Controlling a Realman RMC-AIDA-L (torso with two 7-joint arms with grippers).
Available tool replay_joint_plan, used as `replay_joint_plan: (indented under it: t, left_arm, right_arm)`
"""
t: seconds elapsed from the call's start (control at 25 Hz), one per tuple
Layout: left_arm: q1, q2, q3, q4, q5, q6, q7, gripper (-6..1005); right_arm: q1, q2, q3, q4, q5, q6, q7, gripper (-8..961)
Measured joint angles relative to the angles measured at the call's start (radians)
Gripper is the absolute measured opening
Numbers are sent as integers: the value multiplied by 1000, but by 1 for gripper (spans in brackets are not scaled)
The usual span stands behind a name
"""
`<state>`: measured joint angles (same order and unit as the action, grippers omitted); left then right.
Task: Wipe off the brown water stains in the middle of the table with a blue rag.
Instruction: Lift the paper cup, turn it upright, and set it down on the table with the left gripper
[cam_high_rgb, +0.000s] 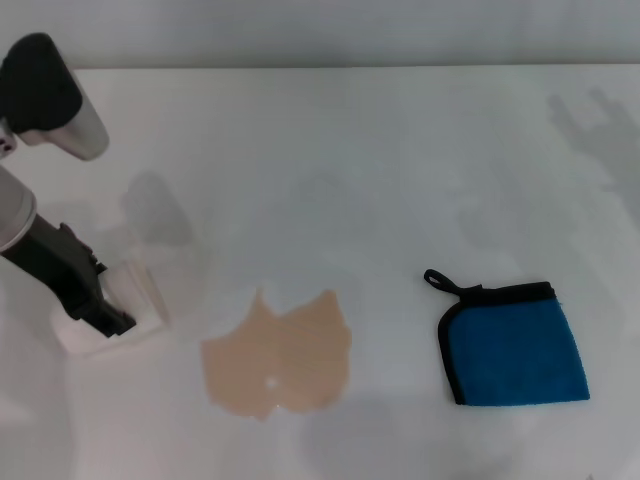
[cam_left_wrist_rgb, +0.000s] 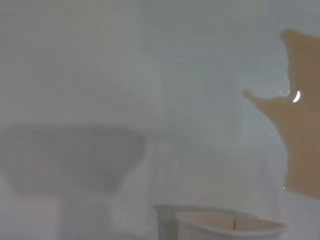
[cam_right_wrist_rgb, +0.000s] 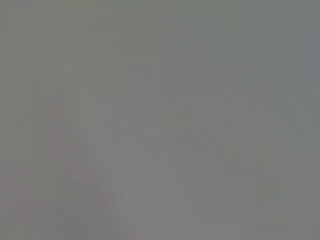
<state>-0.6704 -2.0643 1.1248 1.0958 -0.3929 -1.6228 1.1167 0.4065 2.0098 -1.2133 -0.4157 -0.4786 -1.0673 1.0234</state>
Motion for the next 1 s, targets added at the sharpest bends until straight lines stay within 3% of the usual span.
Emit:
replay_joint_plan:
  t: [0.36, 0.6, 0.76, 1.0]
  left_arm:
    - [12, -1, -119, 92, -59, 4, -23, 698]
    - [48, -4, -141, 153, -130, 34, -32, 635]
    - [133, -9, -138, 230, -250, 134, -36, 602]
    - [243, -13, -112, 255, -412, 275, -29, 562]
  right_arm:
    - [7, -2, 5, 0, 0, 3, -6, 838]
    - [10, -4, 14, 0, 0, 6, -7, 839]
    - [11, -5, 21, 0, -1, 7, -8, 839]
    - [11, -5, 35, 0, -2, 7, -9, 839]
